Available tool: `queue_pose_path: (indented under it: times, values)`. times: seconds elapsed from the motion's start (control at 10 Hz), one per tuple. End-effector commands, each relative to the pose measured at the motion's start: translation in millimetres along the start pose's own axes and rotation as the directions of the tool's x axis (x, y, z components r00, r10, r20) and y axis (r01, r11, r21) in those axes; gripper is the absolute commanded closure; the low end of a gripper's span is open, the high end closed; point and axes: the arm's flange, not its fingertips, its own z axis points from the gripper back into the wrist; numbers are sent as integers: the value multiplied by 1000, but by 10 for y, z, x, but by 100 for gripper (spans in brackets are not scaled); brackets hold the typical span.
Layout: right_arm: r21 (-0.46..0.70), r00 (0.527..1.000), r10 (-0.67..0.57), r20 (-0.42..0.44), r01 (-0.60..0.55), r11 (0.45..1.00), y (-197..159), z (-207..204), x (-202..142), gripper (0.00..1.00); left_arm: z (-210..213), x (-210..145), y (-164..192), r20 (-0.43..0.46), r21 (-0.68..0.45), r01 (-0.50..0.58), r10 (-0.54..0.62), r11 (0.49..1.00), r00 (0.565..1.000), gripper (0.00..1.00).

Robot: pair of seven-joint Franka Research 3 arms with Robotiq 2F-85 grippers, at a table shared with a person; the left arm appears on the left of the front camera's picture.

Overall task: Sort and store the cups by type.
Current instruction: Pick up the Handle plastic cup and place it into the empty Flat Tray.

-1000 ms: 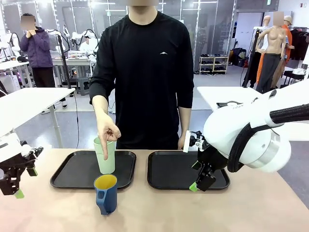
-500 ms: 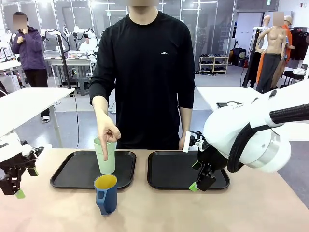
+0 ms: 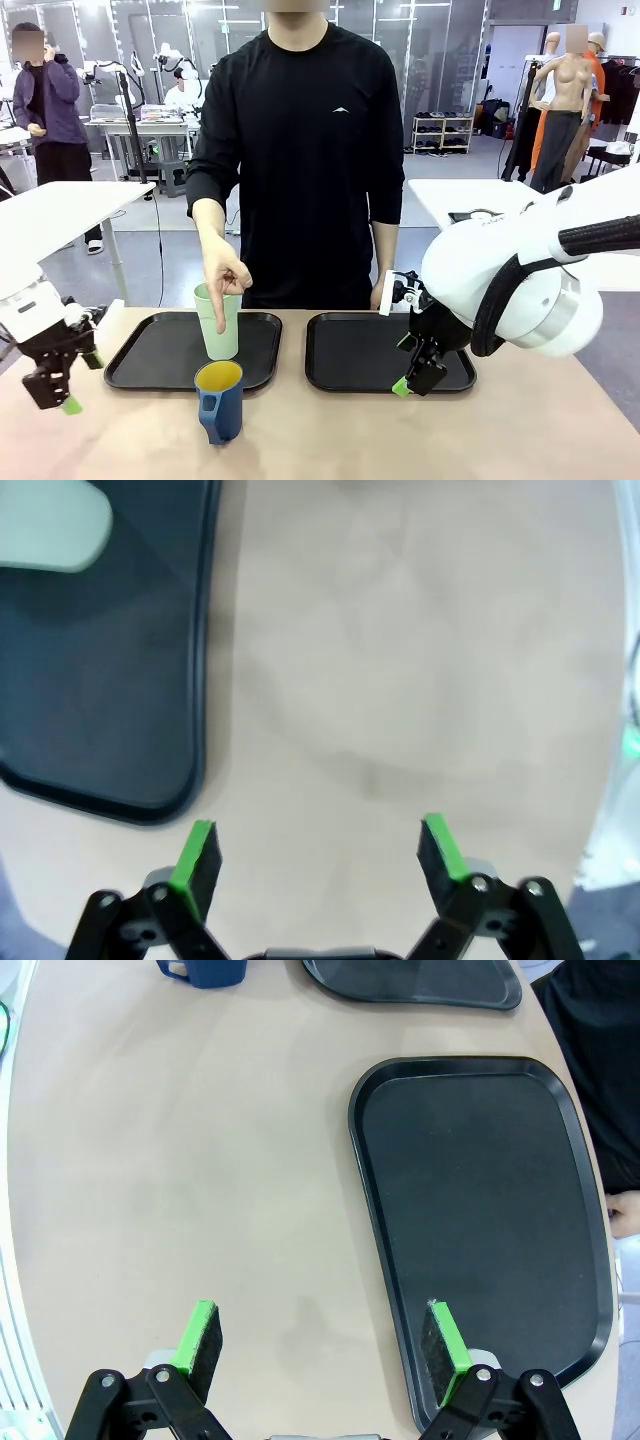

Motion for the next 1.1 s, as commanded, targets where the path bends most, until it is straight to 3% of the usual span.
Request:
queue_pose_path:
  times: [0.0, 0.5, 0.7, 1.0]
  values:
    - [-12, 1000, -7, -3, 7, 1000, 15, -21, -7, 0, -204, 50, -13, 153, 42, 38, -44, 998, 987, 0]
    - [-12, 1000, -7, -3, 7, 1000, 15, -21, -7, 0, -548, 286, -101, 465, 63, 76, -96, 995, 880, 0]
    - [-12, 1000, -7, -3, 7, 1000, 15, -21, -7, 0, -691, 262, -61, 532, 72, 67, -95, 995, 842, 0]
    - [-12, 1000, -7, -3, 7, 1000, 15, -21, -7, 0, -823, 146, -93, 687, 23, 50, -52, 999, 725, 0]
